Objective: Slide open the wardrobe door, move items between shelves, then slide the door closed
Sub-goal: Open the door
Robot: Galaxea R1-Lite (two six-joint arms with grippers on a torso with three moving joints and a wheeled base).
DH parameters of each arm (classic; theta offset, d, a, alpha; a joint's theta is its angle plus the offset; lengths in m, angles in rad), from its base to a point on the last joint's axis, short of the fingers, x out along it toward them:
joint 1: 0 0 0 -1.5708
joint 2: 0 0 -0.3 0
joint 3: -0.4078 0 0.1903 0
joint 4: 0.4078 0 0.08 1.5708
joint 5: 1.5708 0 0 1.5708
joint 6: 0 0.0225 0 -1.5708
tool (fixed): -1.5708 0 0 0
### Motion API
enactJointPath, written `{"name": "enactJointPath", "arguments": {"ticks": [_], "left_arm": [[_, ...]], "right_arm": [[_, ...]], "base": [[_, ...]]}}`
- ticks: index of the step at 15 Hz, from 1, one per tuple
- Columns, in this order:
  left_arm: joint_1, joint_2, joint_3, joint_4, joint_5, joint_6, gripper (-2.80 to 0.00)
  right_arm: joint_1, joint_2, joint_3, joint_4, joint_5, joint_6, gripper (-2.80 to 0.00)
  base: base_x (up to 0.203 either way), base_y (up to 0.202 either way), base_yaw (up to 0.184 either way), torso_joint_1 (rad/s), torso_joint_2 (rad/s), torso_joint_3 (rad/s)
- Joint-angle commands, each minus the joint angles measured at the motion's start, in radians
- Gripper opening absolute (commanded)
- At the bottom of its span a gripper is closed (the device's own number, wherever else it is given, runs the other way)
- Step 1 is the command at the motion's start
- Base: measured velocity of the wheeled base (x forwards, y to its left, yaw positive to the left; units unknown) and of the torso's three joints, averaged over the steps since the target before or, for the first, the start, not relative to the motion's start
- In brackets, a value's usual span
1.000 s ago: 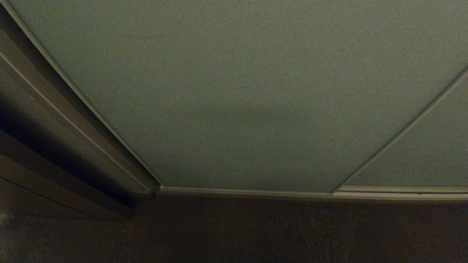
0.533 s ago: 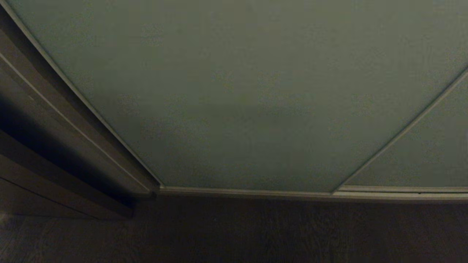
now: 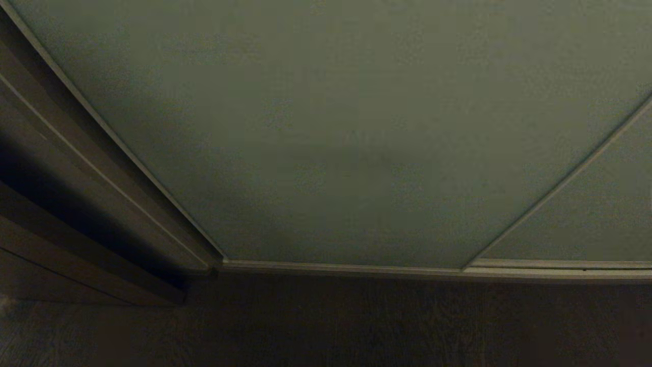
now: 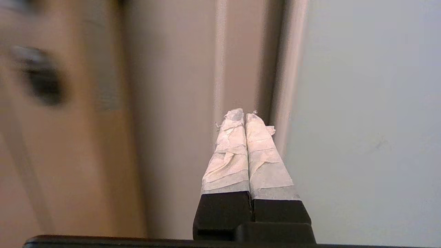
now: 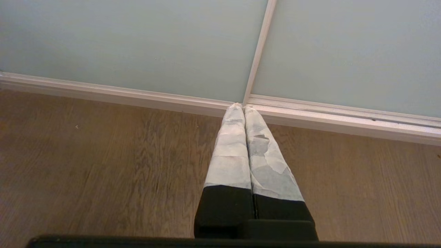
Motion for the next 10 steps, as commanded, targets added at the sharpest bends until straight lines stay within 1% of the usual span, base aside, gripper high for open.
{"name": "enactJointPath", "arguments": {"ticks": [1, 3, 5, 7, 10], "left_arm": [[0.002, 0.088, -0.049, 0.004, -0.014, -0.003, -2.80], [0.002, 0.141, -0.119, 0.017, -0.021, -0.003, -2.80], [0.002, 0.192, -0.188, 0.027, -0.043, -0.002, -2.80], [0.002, 0.241, -0.255, 0.056, -0.047, -0.002, -2.80], [0.002, 0.294, -0.318, 0.079, -0.048, 0.001, -2.80]], "right_arm": [[0.001, -0.001, 0.000, 0.000, 0.000, 0.000, -2.80], [0.001, -0.002, 0.000, 0.000, 0.001, 0.000, -2.80], [0.001, -0.001, 0.000, 0.000, 0.000, 0.000, -2.80], [0.001, -0.002, 0.000, 0.000, 0.000, 0.000, -2.80], [0.001, -0.001, 0.000, 0.000, 0.000, 0.000, -2.80]], "base": [[0.000, 0.000, 0.000, 0.000, 0.00, 0.000], [0.000, 0.000, 0.000, 0.000, 0.00, 0.000], [0.000, 0.000, 0.000, 0.000, 0.00, 0.000], [0.000, 0.000, 0.000, 0.000, 0.00, 0.000], [0.000, 0.000, 0.000, 0.000, 0.00, 0.000]]}}
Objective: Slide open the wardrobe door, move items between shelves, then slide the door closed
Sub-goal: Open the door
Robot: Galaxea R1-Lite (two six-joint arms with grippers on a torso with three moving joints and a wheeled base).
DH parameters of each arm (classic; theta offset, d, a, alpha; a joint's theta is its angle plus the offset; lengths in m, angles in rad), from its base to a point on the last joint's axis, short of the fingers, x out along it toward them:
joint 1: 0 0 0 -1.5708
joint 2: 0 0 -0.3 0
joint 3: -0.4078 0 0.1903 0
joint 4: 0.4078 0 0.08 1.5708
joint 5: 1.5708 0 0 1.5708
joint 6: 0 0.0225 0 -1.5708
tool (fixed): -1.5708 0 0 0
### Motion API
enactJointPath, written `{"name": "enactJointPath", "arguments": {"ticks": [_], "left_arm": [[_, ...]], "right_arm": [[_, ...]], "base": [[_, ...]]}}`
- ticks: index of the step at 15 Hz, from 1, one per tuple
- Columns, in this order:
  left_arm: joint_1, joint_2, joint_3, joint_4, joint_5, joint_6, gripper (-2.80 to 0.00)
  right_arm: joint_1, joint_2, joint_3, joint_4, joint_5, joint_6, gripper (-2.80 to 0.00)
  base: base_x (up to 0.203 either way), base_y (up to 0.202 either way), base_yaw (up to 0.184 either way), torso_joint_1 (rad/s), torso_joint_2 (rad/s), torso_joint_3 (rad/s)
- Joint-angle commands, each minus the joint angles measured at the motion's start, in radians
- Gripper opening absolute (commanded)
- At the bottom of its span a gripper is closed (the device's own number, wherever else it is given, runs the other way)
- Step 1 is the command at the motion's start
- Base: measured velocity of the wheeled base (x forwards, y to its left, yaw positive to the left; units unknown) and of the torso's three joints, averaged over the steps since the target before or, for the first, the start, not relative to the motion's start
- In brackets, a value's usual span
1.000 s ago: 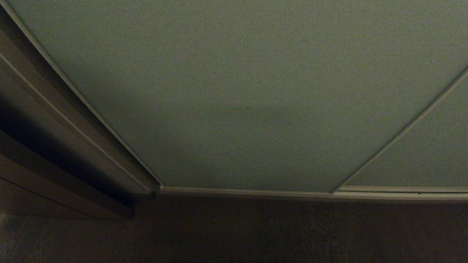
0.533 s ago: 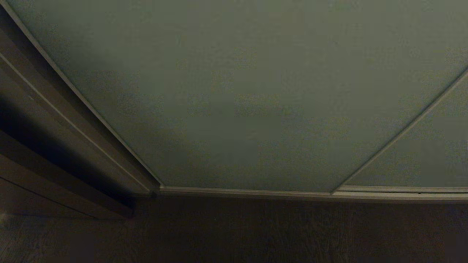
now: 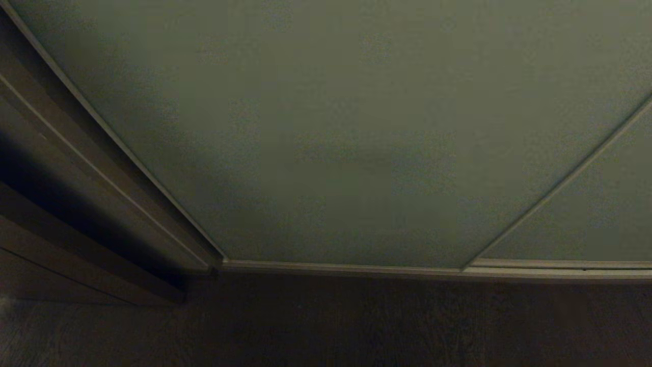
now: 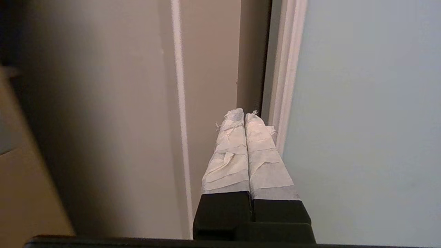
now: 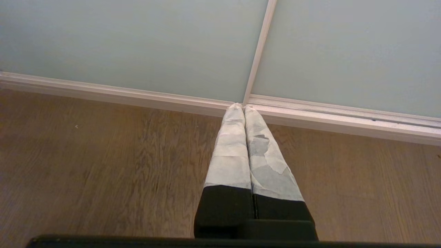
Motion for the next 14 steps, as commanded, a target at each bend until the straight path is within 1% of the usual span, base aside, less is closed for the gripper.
{"name": "enactJointPath", "arguments": {"ticks": [1, 3, 7, 10, 14], "left_arm": [[0.000, 0.052, -0.036, -0.003, 0.000, 0.000, -2.80], [-0.001, 0.077, -0.066, -0.001, -0.017, 0.001, -2.80], [-0.003, 0.117, -0.122, -0.001, -0.093, 0.002, -2.80], [-0.003, 0.145, -0.166, 0.014, -0.088, 0.005, -2.80], [-0.002, 0.165, -0.181, 0.020, -0.091, 0.003, -2.80]], "right_arm": [[0.000, -0.001, 0.000, 0.000, 0.001, 0.000, -2.80], [0.000, -0.001, 0.000, 0.000, 0.002, 0.000, -2.80], [0.000, -0.001, 0.000, 0.000, 0.000, 0.000, -2.80], [0.000, -0.001, 0.000, 0.000, 0.000, 0.000, -2.80], [0.000, -0.001, 0.000, 0.000, 0.000, 0.000, -2.80]], "base": [[0.000, 0.000, 0.000, 0.000, 0.00, 0.000], [0.000, 0.000, 0.000, 0.000, 0.00, 0.000], [0.000, 0.000, 0.000, 0.000, 0.00, 0.000], [0.000, 0.000, 0.000, 0.000, 0.00, 0.000], [0.000, 0.000, 0.000, 0.000, 0.00, 0.000]]}}
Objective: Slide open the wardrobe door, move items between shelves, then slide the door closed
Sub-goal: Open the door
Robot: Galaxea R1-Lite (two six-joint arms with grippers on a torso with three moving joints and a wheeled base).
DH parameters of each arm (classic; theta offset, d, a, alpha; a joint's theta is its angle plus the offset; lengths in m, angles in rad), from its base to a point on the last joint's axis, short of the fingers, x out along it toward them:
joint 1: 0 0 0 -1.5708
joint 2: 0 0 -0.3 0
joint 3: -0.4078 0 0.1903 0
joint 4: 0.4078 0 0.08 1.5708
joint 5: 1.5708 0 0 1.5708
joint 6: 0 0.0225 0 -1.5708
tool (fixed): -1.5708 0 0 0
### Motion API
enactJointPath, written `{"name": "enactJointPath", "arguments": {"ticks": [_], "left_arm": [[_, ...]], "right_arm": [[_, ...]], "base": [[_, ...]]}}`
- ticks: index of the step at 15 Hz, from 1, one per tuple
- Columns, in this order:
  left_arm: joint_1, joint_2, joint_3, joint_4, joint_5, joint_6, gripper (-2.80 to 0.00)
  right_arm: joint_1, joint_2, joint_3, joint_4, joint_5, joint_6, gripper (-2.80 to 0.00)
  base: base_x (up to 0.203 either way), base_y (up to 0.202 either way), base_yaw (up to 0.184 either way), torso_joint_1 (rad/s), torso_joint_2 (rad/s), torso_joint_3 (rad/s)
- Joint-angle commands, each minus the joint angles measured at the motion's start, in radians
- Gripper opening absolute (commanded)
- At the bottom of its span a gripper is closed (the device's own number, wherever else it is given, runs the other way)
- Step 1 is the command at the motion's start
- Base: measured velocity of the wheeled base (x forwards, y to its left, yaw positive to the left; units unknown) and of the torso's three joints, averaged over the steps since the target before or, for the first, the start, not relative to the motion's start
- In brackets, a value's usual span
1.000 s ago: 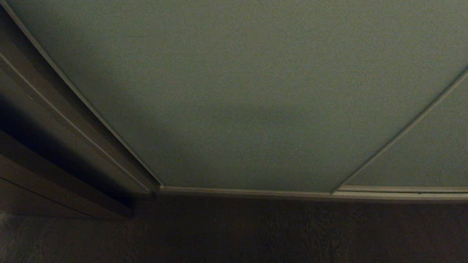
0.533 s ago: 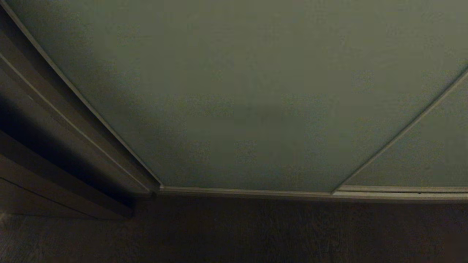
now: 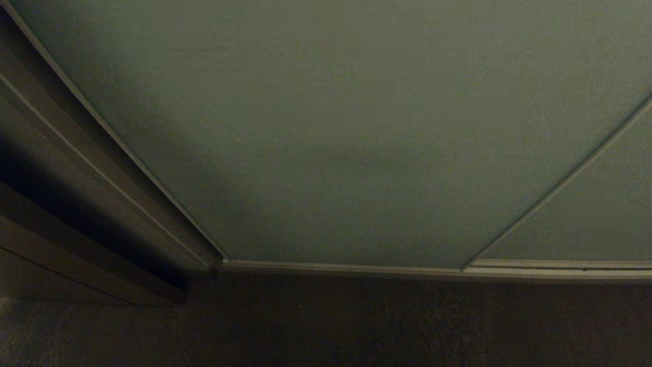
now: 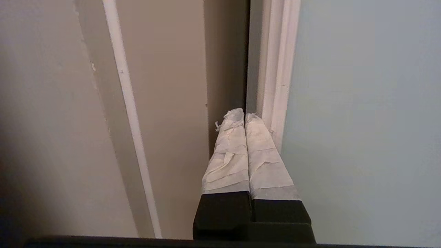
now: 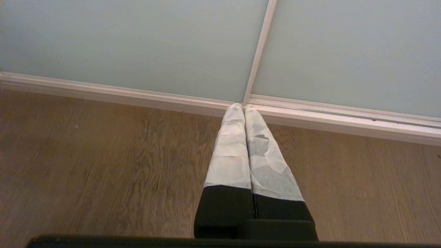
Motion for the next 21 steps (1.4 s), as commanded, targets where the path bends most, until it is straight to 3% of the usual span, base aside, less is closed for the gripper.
{"name": "enactJointPath", "arguments": {"ticks": [1, 10, 21], "left_arm": [[0.000, 0.014, -0.007, -0.004, -0.004, -0.003, -2.80], [-0.016, 0.036, -0.045, 0.021, -0.048, -0.005, -2.80], [-0.140, 0.027, -0.054, 0.167, -0.058, 0.004, -2.80]], "right_arm": [[0.001, -0.001, 0.000, 0.000, 0.000, -0.001, -2.80], [0.001, -0.001, 0.000, 0.000, 0.001, 0.000, -2.80], [0.001, -0.001, 0.000, 0.000, 0.001, 0.000, -2.80]], "base": [[0.000, 0.000, 0.000, 0.000, 0.00, 0.000], [0.000, 0.000, 0.000, 0.000, 0.00, 0.000], [0.000, 0.000, 0.000, 0.000, 0.00, 0.000]]}}
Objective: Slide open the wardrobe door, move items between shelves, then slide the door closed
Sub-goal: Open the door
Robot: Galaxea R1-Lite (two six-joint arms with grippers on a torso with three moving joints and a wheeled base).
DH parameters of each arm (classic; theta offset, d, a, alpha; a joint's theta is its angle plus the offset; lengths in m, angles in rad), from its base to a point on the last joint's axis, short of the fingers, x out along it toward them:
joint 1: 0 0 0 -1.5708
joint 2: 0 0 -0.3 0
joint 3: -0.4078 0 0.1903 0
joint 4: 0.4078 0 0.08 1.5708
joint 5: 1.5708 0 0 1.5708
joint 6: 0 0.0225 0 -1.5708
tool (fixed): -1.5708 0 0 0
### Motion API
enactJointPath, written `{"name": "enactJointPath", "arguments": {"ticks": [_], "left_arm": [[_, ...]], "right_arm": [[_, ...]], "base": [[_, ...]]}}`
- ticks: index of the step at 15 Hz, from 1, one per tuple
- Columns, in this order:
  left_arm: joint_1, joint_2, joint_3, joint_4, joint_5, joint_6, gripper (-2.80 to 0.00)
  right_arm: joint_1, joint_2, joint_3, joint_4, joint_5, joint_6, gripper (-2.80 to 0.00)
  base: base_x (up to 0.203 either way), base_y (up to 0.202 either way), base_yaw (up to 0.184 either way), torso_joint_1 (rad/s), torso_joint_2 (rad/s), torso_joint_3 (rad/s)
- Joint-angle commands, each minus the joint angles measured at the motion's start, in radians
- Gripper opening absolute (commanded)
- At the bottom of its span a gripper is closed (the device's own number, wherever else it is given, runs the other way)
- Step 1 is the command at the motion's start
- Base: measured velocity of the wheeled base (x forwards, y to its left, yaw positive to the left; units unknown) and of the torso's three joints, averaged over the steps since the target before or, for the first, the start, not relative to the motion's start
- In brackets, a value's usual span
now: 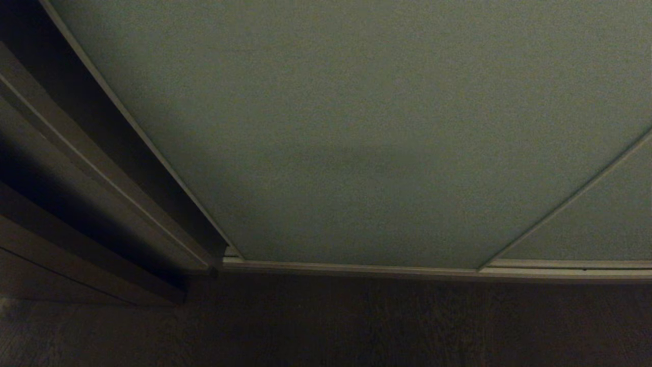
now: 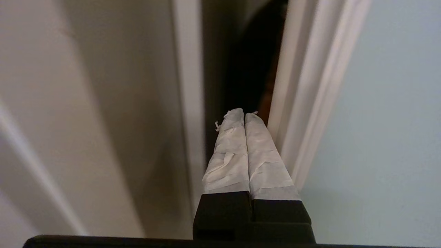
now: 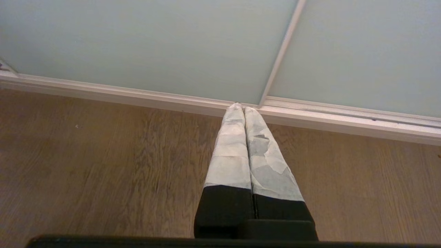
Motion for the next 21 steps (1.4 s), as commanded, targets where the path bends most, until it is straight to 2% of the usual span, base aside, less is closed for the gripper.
{"name": "enactJointPath", "arguments": {"ticks": [1, 6, 10, 12, 15, 18, 21], "left_arm": [[-0.035, -0.004, -0.006, 0.022, 0.002, -0.001, -2.80], [-0.168, -0.001, -0.023, 0.123, 0.015, 0.004, -2.80], [-0.306, 0.014, -0.029, 0.140, 0.024, 0.025, -2.80], [-0.379, 0.016, -0.028, 0.195, 0.010, 0.067, -2.80], [-0.480, 0.036, -0.035, 0.237, -0.008, 0.069, -2.80], [-0.522, 0.046, -0.043, 0.242, -0.009, 0.058, -2.80], [-0.503, 0.019, -0.014, 0.242, 0.004, 0.052, -2.80]], "right_arm": [[0.001, -0.002, 0.000, 0.000, 0.001, 0.000, -2.80], [0.001, -0.002, 0.000, 0.000, 0.000, 0.000, -2.80], [0.001, -0.002, 0.000, 0.000, -0.001, 0.000, -2.80], [0.001, -0.002, 0.000, 0.000, 0.001, 0.000, -2.80], [0.001, -0.002, 0.000, 0.000, -0.001, 0.000, -2.80], [0.001, -0.002, 0.000, 0.000, -0.001, 0.000, -2.80], [0.001, -0.002, 0.000, 0.000, 0.001, 0.000, -2.80]], "base": [[0.000, 0.000, 0.000, 0.000, 0.00, 0.000], [0.000, 0.000, 0.000, 0.000, 0.00, 0.000], [0.000, 0.000, 0.000, 0.000, 0.00, 0.000], [0.000, 0.000, 0.000, 0.000, 0.00, 0.000], [0.000, 0.000, 0.000, 0.000, 0.00, 0.000], [0.000, 0.000, 0.000, 0.000, 0.00, 0.000], [0.000, 0.000, 0.000, 0.000, 0.00, 0.000]]}}
